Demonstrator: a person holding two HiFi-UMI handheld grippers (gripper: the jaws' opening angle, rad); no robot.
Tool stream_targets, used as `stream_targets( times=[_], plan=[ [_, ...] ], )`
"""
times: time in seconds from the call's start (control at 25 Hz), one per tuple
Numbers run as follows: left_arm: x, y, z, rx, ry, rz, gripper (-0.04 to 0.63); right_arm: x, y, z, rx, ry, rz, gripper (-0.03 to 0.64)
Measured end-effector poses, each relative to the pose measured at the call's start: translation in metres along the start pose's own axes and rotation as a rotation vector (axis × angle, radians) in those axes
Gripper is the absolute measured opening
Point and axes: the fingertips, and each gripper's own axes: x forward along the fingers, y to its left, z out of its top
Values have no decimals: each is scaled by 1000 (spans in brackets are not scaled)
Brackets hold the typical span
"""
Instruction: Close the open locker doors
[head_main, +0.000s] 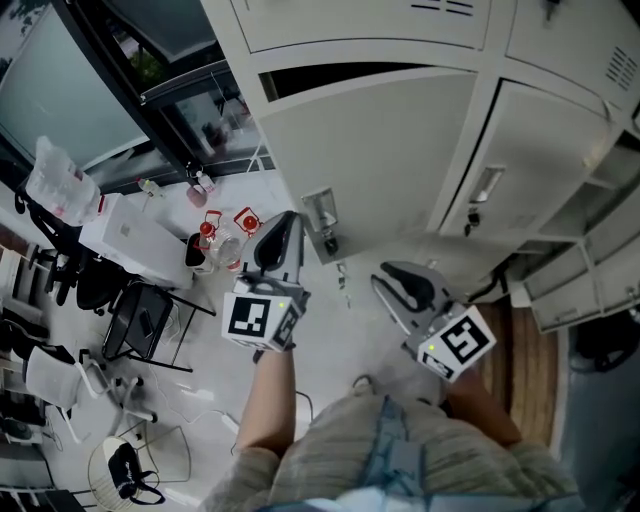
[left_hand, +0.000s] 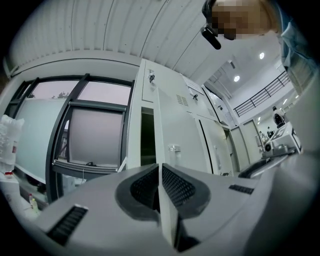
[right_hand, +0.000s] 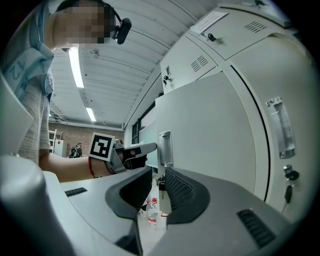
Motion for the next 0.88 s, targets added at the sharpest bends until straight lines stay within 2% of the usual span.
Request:
stream_targets(
  times=[0.56, 0.88],
  plan=[
    [32, 27, -19, 11, 5, 5, 5, 32, -16, 10, -24, -46, -23, 63],
    [50, 40, -20, 24, 7, 47, 5, 33, -18, 19, -41, -61, -46, 63]
  ],
)
